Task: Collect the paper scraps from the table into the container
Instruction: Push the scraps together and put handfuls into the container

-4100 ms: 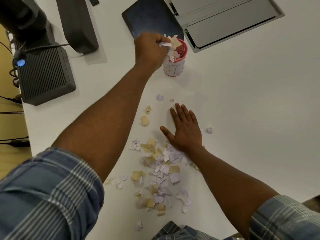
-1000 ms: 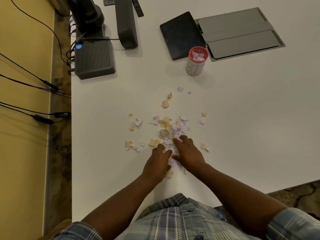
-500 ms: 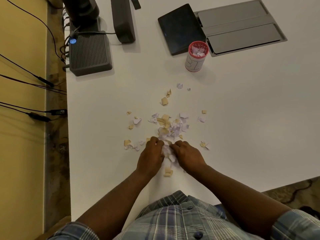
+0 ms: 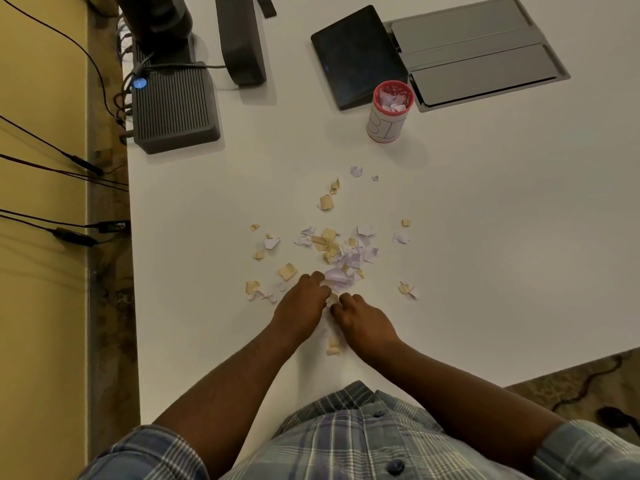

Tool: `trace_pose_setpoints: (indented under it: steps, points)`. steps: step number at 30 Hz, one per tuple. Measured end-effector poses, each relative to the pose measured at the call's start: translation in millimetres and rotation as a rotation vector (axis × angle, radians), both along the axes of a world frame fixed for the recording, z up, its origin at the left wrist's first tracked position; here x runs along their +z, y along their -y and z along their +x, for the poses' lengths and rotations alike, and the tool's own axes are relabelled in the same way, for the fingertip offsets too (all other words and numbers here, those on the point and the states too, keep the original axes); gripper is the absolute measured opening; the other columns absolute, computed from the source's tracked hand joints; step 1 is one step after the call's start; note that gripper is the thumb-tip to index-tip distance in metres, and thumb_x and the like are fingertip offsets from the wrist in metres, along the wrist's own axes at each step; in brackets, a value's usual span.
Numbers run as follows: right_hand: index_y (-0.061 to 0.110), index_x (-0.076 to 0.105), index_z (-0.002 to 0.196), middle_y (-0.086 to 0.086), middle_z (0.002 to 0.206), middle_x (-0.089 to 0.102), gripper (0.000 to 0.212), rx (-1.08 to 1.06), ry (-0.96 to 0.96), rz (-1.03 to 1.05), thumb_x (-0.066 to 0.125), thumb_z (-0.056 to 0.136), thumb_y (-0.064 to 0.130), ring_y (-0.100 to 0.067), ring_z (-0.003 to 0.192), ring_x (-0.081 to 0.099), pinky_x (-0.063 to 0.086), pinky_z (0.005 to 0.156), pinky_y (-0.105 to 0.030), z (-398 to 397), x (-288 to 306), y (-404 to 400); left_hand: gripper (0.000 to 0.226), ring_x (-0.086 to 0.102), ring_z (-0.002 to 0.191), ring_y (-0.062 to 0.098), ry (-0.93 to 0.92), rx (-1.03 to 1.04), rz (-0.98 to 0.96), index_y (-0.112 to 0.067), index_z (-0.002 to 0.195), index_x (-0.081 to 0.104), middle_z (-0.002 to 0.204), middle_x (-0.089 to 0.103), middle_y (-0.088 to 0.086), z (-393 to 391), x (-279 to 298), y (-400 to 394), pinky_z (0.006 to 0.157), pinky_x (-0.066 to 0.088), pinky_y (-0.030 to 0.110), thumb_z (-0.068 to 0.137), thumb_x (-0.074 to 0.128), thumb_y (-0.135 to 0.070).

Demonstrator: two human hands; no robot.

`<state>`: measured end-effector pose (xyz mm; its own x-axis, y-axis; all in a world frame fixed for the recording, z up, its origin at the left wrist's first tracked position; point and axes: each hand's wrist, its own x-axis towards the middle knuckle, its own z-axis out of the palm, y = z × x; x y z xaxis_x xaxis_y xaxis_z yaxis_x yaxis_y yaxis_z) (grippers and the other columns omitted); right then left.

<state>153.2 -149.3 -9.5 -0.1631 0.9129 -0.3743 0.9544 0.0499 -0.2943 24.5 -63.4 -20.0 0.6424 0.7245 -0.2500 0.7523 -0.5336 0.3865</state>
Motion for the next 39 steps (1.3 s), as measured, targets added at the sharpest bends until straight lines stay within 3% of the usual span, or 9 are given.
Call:
trace_pose_setpoints:
  steps: [5,12,15,17,20,25,28,33,39]
  points:
    - [0.007,0.057,0.114,-0.012,0.104,0.055,0.021,-0.011,0.005,0.0,0.05,0.095,0.011,-0.028,0.092,0.055,0.043,0.067,-0.033,6,8,-6,0.021,0.057,0.083,0.021,0.086,0.05,-0.041,-0.01,0.083,0.068,0.086,0.06,0.006,-8,-2,1,0.064,0.043,0.029,0.088,0.048,-0.009]
    - [0.01,0.074,0.104,-0.009,0.099,0.073,0.019,-0.383,-0.269,0.002,0.065,0.087,0.013,-0.025,0.089,0.068,0.05,0.081,-0.025,41,18,-28,0.01,0.068,0.078,0.021,0.336,0.427,-0.129,-0.004,0.086,0.075,0.087,0.074,0.012,-5,19,-25,0.072,0.052,0.025,0.076,0.073,-0.007]
    - [0.011,0.075,0.102,-0.005,0.099,0.074,0.019,-0.501,-0.315,-0.019,0.068,0.087,0.021,-0.017,0.085,0.067,0.046,0.073,-0.016,58,42,-42,0.014,0.067,0.073,0.017,0.414,0.566,-0.179,-0.003,0.086,0.075,0.086,0.074,0.013,-2,25,-41,0.071,0.053,0.022,0.073,0.077,-0.007]
    - [0.012,0.075,0.1,0.0,0.09,0.073,0.018,-0.577,-0.352,-0.028,0.071,0.085,0.022,-0.006,0.071,0.061,0.038,0.06,-0.002,70,53,-53,0.015,0.067,0.073,0.015,0.425,0.617,-0.216,-0.004,0.087,0.075,0.087,0.074,0.012,0,30,-52,0.075,0.055,0.024,0.073,0.078,-0.009]
    - [0.015,0.077,0.093,0.006,0.076,0.069,0.015,-0.637,-0.415,-0.012,0.073,0.083,0.026,0.01,0.059,0.051,0.034,0.057,0.004,86,67,-72,0.015,0.067,0.076,0.015,0.435,0.65,-0.229,-0.005,0.088,0.075,0.089,0.074,0.011,3,34,-66,0.077,0.054,0.024,0.074,0.078,-0.011]
    - [0.021,0.076,0.088,0.004,0.075,0.07,0.013,-0.71,-0.476,0.081,0.077,0.079,0.03,-0.002,0.065,0.059,0.041,0.062,-0.002,118,93,-127,0.018,0.067,0.079,0.014,0.405,0.668,-0.224,-0.006,0.091,0.075,0.092,0.074,0.011,3,34,-78,0.076,0.049,0.018,0.075,0.077,-0.013]
    - [0.02,0.075,0.087,-0.003,0.085,0.074,0.012,-0.781,-0.552,0.176,0.078,0.077,0.026,-0.01,0.069,0.067,0.057,0.076,-0.025,145,104,-173,0.018,0.065,0.077,0.011,0.386,0.673,-0.233,-0.006,0.092,0.075,0.093,0.074,0.01,5,32,-80,0.075,0.048,0.017,0.076,0.077,-0.014]
    - [0.006,0.072,0.097,-0.012,0.099,0.072,0.023,-0.787,-0.349,0.337,0.076,0.08,0.022,-0.021,0.086,0.07,0.059,0.081,-0.037,193,112,-254,0.018,0.067,0.079,0.013,0.344,0.629,-0.223,-0.007,0.093,0.075,0.093,0.075,0.008,3,26,-79,0.073,0.047,0.015,0.077,0.076,-0.015]
    - [-0.001,0.067,0.102,-0.013,0.092,0.066,0.035,-0.686,-0.019,0.332,0.071,0.085,0.029,-0.024,0.089,0.065,0.046,0.088,-0.027,206,108,-330,0.016,0.067,0.079,0.013,0.35,0.666,-0.233,-0.009,0.091,0.075,0.091,0.074,0.006,1,21,-77,0.076,0.05,0.018,0.076,0.076,-0.013]
